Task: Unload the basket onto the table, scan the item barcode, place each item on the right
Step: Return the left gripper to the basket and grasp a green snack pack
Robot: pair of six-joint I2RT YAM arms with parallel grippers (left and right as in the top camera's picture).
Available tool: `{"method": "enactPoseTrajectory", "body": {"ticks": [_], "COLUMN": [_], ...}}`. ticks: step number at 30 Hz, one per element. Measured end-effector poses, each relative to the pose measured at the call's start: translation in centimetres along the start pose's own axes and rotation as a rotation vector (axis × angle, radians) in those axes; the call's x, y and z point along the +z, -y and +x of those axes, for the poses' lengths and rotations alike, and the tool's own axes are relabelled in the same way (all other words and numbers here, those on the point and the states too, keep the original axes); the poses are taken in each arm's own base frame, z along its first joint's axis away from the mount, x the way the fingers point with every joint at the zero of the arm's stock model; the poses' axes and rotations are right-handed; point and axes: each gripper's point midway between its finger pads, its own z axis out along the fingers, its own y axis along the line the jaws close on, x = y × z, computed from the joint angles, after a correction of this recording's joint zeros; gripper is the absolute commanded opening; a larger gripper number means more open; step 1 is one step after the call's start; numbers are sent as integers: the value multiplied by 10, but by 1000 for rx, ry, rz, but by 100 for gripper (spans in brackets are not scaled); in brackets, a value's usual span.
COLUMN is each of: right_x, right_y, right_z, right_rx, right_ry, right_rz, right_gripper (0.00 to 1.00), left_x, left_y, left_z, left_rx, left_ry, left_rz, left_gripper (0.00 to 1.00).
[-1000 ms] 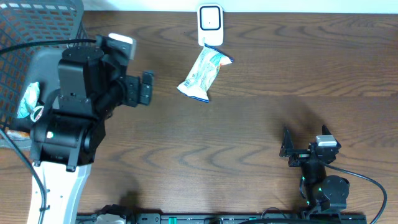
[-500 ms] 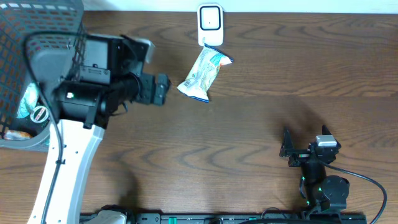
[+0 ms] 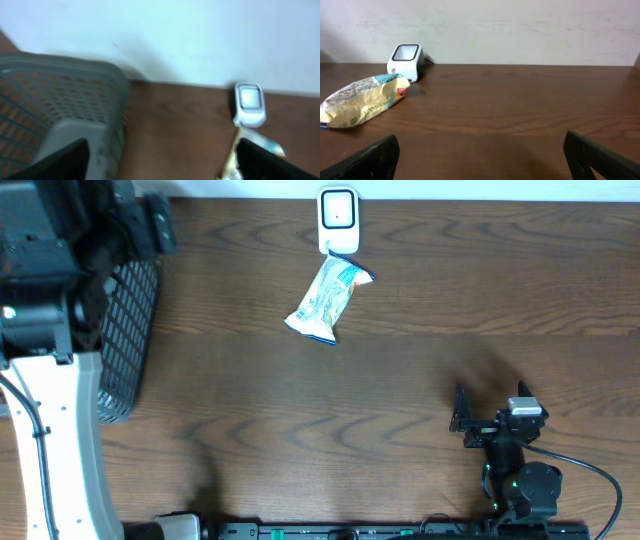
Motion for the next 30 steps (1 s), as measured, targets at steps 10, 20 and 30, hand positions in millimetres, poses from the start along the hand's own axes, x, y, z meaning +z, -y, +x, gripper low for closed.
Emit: {"method": "enactPoseTrajectory", "body": {"ticks": [10, 20, 30], "right_x": [0, 0, 0], "right_y": [0, 0, 0], "right_z": [0, 0, 0], "right_rx": [0, 0, 0], "right_ry": [0, 0, 0], "right_rz": [0, 0, 0], "right_gripper": [99, 99, 99], "left_x": [-25, 34, 101], "left_y": [-181, -270, -291], "left_z": [20, 103, 170], "left_rx": [-150, -145, 17], "left_ry": [-49, -359, -609], "left_rz": [-597, -737, -661], "left_gripper": [99, 98, 95]}}
